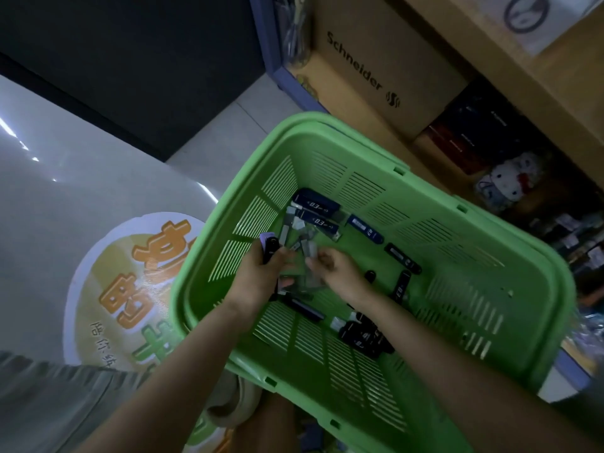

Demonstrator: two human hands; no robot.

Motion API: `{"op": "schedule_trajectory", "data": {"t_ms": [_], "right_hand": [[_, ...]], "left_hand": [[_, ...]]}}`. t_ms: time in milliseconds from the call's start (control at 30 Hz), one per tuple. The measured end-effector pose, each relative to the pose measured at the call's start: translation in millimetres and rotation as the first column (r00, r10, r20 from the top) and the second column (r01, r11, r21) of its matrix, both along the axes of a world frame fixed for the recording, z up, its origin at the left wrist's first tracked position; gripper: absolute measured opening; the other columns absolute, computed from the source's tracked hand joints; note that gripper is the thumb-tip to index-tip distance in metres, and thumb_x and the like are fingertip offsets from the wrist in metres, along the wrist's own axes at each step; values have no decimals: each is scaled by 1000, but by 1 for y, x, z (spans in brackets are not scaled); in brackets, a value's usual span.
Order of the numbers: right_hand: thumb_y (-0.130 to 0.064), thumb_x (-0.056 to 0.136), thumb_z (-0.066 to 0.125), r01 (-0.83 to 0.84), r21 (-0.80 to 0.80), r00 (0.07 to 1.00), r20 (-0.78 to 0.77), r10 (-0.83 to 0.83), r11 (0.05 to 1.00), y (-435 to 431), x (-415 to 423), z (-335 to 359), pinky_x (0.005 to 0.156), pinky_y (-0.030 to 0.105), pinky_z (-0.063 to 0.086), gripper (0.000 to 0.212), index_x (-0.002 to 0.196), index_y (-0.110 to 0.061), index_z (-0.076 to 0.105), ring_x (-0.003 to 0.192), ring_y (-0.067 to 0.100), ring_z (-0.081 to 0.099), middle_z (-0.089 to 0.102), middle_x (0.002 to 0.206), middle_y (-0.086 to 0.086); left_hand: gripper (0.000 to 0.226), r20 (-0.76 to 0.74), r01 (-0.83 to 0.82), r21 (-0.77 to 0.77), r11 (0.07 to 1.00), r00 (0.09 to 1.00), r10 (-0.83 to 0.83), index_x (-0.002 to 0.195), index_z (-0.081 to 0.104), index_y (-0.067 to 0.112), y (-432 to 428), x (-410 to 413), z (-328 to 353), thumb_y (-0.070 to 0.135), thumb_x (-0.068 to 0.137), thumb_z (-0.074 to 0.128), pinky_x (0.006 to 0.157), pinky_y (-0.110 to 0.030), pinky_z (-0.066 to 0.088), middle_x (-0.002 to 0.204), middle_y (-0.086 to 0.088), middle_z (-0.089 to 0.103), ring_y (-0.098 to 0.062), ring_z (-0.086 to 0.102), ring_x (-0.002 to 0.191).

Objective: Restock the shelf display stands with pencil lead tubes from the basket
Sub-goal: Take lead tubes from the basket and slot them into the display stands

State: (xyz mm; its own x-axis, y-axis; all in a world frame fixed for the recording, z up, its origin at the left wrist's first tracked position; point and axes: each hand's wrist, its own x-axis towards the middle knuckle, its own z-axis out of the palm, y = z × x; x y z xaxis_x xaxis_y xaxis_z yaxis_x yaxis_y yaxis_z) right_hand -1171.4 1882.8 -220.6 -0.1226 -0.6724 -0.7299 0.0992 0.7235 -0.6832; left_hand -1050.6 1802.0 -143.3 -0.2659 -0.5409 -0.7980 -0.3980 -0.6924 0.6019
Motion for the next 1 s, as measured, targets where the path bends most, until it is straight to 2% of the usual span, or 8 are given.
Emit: {"op": "schedule_trajectory", "data": {"t_ms": [133,267,433,600,700,833,900,1000], "right_hand": [[-16,91,59,104,-108,984,157,-87,989,-9,5,41,85,29,54,13,104,-14,60,96,18,66,67,98,1],[-24,85,67,-15,-176,988,-151,-12,984,-13,6,58,65,9,46,21,100,-13,57,76,2,56,59,83,-7],[-34,81,68,-364,-295,840,-513,175,883,-8,6,68,57,9,34,33,98,-8,58,66,0,45,48,78,-13],[-43,81,63,-549,-259,678,-694,242,795,-14,0,74,47,14,30,32,85,-12,55,57,6,45,51,72,-9],[-43,85,50,-495,-361,737,-657,161,790,-19,-3,67,45,13,34,37,86,-8,60,53,5,45,56,69,-5],[-18,96,49,-393,-269,725,-679,117,879,-30,-25,25,82,37,54,26,116,-3,58,97,24,62,63,111,12],[-11,94,54,-463,-119,659,-710,250,878,-35,-36,-1,106,40,41,43,136,-4,44,128,27,46,48,139,13],[-17,94,54,-490,53,629,-670,395,870,-42,-37,-26,117,40,24,69,151,-12,15,144,22,20,12,159,3]], "left_hand": [[23,-57,-6,49,999,998,9,118,51,7,6,-2,5,19,100,42,66,-27,55,95,-9,67,-14,69,77],[22,-140,-27,120,992,989,44,115,53,15,9,-1,14,23,101,37,67,-34,57,98,-10,69,-24,69,83],[20,-145,39,126,991,989,-20,112,53,19,10,11,20,29,98,42,61,-28,54,83,-6,67,-19,66,74],[26,-231,65,91,994,972,-43,119,52,12,4,17,21,22,97,44,68,-30,57,104,-14,67,-25,67,84],[22,-181,-8,38,999,983,14,116,53,12,1,14,20,19,97,46,61,-24,56,95,-8,68,-16,69,72],[12,-141,-3,-1,1000,990,3,103,56,16,-4,12,17,18,96,47,58,-20,54,88,-4,68,-12,67,67],[11,-143,41,-9,999,989,-42,102,56,18,-5,12,17,19,96,47,59,-19,54,86,-3,70,-14,68,70],[12,-142,87,-7,996,986,-87,104,55,20,-7,12,15,20,95,47,60,-22,55,80,6,74,-13,69,71]]}}
